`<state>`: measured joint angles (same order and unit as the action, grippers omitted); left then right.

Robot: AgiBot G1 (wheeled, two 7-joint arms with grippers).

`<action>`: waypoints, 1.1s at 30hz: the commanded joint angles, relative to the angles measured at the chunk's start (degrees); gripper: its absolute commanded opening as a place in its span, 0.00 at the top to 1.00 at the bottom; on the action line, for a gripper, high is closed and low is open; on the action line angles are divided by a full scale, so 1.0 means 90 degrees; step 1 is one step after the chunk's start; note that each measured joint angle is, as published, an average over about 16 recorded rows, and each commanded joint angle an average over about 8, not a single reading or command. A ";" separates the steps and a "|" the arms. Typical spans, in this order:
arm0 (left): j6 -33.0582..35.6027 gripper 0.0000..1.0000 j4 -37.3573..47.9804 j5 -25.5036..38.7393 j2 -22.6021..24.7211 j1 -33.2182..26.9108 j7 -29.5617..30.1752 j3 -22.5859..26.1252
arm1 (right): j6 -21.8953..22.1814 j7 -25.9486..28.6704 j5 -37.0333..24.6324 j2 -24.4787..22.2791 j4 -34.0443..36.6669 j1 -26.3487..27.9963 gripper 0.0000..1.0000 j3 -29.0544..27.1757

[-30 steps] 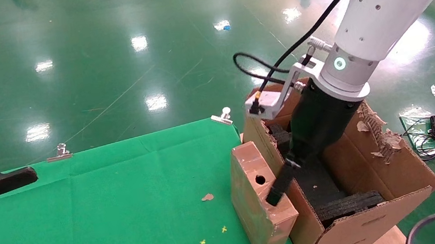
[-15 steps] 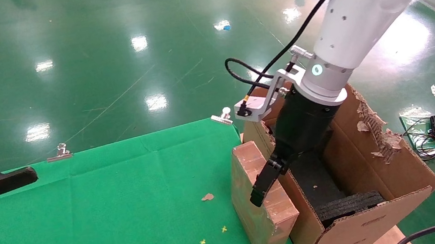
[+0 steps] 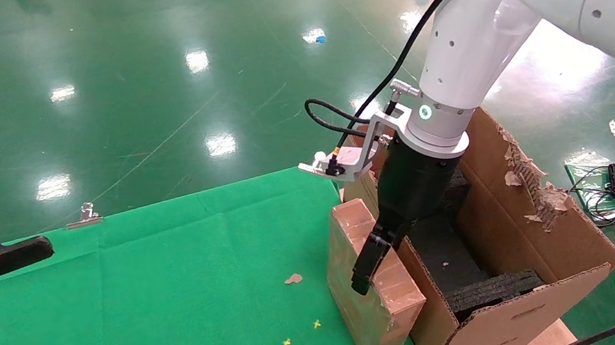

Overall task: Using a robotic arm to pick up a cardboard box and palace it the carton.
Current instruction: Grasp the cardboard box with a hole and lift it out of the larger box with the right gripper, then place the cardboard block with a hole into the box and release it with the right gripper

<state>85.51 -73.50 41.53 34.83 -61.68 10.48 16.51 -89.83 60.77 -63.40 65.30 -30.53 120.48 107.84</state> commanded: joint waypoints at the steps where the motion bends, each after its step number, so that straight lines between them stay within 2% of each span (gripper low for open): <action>1: 0.0000 0.92 0.0000 -0.0001 0.0000 0.0000 0.0000 0.0001 | -0.0010 -0.0031 -0.0003 0.0042 0.0058 -0.0011 1.00 0.0037; 4: -0.0001 1.00 0.0000 -0.0001 -0.0001 0.0000 -0.0001 0.0002 | -0.0021 -0.0049 0.0005 0.0067 0.0096 -0.0026 1.00 0.0106; 13: -0.0003 1.00 0.0000 -0.0004 -0.0002 -0.0001 -0.0003 0.0006 | -0.0032 -0.0087 0.0051 0.0092 0.0102 -0.0027 1.00 0.0317; 19: -0.0004 1.00 0.0000 -0.0006 -0.0003 -0.0002 -0.0004 0.0008 | 0.0091 -0.0329 0.0162 -0.0026 0.0017 0.0149 1.00 0.0303; 27: -0.0005 1.00 0.0000 -0.0008 -0.0005 -0.0002 -0.0006 0.0011 | 0.0588 -0.1076 0.0494 -0.0706 -0.0152 0.0995 1.00 -0.0176; 33: -0.0006 1.00 0.0000 -0.0010 -0.0006 -0.0003 -0.0007 0.0014 | 0.0847 -0.1511 0.0460 -0.1350 0.0146 0.1839 1.00 -0.0404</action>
<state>85.45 -73.50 41.45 34.78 -61.71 10.42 16.64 -82.93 48.11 -60.03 53.59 -28.64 136.00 105.11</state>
